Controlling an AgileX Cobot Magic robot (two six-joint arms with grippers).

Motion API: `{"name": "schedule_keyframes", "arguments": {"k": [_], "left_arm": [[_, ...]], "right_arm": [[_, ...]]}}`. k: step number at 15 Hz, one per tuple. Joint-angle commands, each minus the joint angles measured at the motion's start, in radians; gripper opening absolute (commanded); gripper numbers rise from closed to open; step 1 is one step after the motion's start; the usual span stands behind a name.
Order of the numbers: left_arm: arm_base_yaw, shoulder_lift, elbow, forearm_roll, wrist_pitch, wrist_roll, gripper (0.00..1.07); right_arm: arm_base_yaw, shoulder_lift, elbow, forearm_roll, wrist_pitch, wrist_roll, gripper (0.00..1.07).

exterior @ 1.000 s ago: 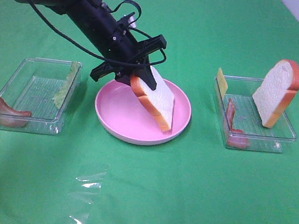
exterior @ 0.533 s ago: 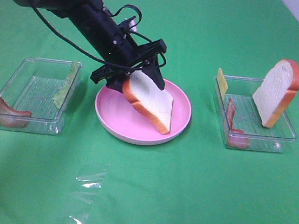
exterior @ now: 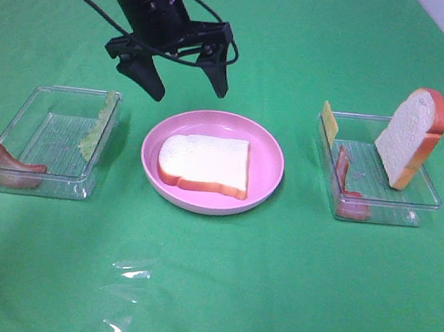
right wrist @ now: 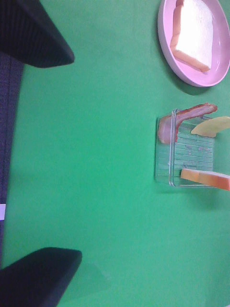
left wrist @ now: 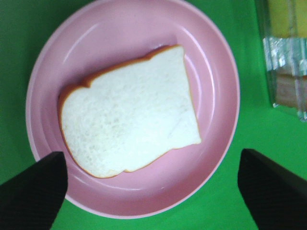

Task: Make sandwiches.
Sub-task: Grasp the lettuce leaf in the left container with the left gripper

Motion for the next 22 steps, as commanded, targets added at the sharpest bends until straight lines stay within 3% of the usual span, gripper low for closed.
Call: {"name": "schedule_keyframes", "arguments": {"k": [1, 5, 6, 10, 22], "left_arm": [[-0.005, -0.037, -0.03, 0.004, 0.117, -0.017, 0.89], [-0.005, -0.179, 0.027, 0.095, 0.117, -0.036, 0.89], [-0.005, -0.254, 0.102, 0.197, 0.117, -0.053, 0.89], [-0.005, -0.376, 0.28, 0.392, 0.117, -0.17, 0.88], [0.019, -0.169, 0.27, 0.476, 0.097, -0.293, 0.88]], "right_arm": [[-0.001, -0.028, 0.003, 0.002, -0.011, 0.006, 0.98], [-0.001, -0.028, 0.003, 0.002, -0.011, 0.006, 0.98], [-0.001, -0.028, 0.003, 0.002, -0.011, 0.006, 0.98], [-0.001, -0.028, 0.003, 0.002, -0.011, 0.006, 0.98], [-0.001, -0.028, 0.003, 0.002, -0.011, 0.006, 0.98]]}}
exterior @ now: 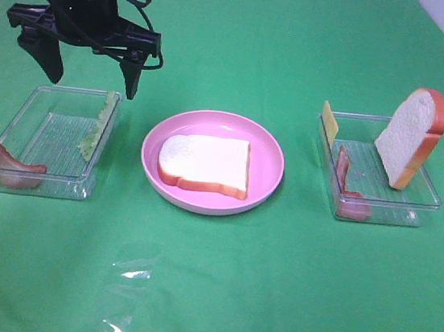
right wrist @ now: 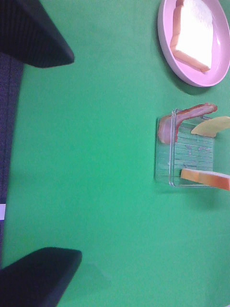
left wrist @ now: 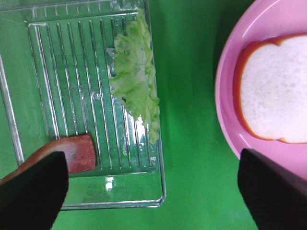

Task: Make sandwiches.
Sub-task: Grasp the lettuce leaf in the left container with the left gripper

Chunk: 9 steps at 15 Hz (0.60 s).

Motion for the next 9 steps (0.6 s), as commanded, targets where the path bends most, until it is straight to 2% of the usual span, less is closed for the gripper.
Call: {"name": "schedule_keyframes", "arguments": {"k": [1, 6, 9], "left_arm": [[0.018, 0.035, -0.017, 0.006, 0.079, -0.016, 0.88], [0.019, 0.179, -0.158, 0.002, 0.086, 0.004, 0.86], [0.019, 0.223, -0.172, -0.002, 0.083, 0.017, 0.86]], "right_arm": [[-0.001, -0.028, 0.003, 0.002, -0.011, 0.006, 0.98], [-0.001, -0.028, 0.003, 0.002, -0.011, 0.006, 0.98], [-0.001, -0.028, 0.003, 0.002, -0.011, 0.006, 0.98]]}}
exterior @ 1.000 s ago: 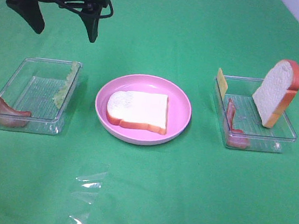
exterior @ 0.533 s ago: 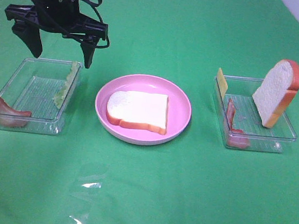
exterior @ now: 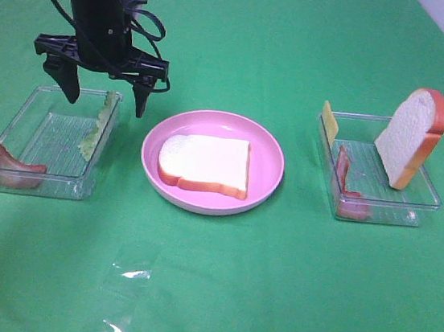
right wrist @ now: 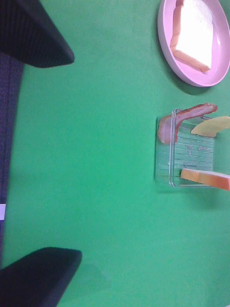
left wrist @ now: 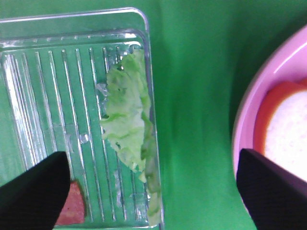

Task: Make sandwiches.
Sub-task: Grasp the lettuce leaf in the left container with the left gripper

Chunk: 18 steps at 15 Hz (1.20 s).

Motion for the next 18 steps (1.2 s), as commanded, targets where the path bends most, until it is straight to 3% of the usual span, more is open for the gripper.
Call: {"name": "schedule_keyframes", "arguments": {"k": [1, 4, 6, 11, 14, 15, 16, 18], "left_arm": [[-0.001, 0.031, -0.013, -0.012, 0.084, 0.021, 0.86], [-0.001, 0.038, -0.016, -0.015, 0.078, 0.024, 0.83], [-0.001, 0.038, -0.016, -0.015, 0.088, 0.027, 0.65], [-0.001, 0.038, -0.016, -0.016, 0.098, 0.027, 0.54], [-0.001, 0.038, -0.016, -0.028, 0.098, 0.027, 0.28], [-0.001, 0.038, -0.016, -0.028, 0.098, 0.035, 0.1], [-0.001, 0.038, -0.016, -0.028, 0.098, 0.053, 0.0], [-0.001, 0.038, -0.016, -0.028, 0.098, 0.057, 0.0]], "right_arm": [[-0.001, -0.028, 0.003, 0.002, -0.011, 0.006, 0.98], [-0.001, -0.028, 0.003, 0.002, -0.011, 0.006, 0.98], [-0.001, -0.028, 0.003, 0.002, -0.011, 0.006, 0.98], [-0.001, -0.028, 0.003, 0.002, -0.011, 0.006, 0.98], [-0.001, -0.028, 0.003, 0.002, -0.011, 0.006, 0.98], [-0.001, -0.028, 0.003, 0.002, -0.011, 0.006, 0.98], [-0.001, -0.028, 0.003, 0.002, -0.011, 0.006, 0.98], [-0.001, -0.028, 0.003, 0.002, -0.011, 0.006, 0.98]]}}
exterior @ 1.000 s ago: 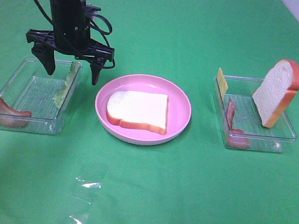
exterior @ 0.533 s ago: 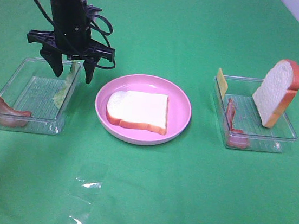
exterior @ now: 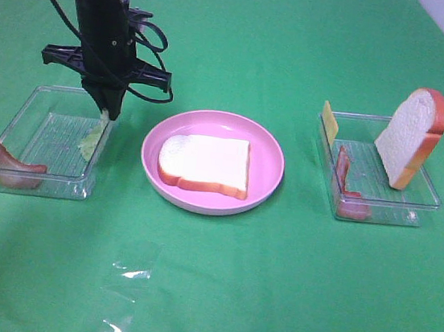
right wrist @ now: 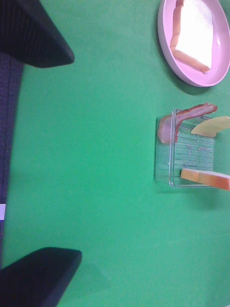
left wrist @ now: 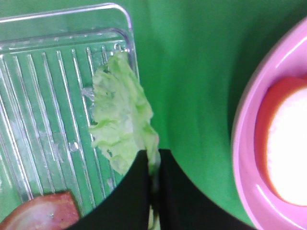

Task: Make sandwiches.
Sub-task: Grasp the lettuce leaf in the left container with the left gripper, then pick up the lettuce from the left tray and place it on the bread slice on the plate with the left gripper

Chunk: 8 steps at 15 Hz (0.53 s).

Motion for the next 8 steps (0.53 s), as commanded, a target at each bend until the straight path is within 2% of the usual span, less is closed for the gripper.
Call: {"name": "schedule_keyframes", "arguments": {"k": [1, 8], "left_arm": [[-0.001, 0.003, 0.0, -0.006, 0.099, 0.004, 0.0], [-0.002, -0.098, 0.0, -0.016, 0.099, 0.018, 0.0]], "right_arm": [[-0.001, -0.028, 0.003, 0.002, -0.011, 0.006, 0.98], [-0.001, -0.028, 0.003, 0.002, -0.011, 0.006, 0.98]]}}
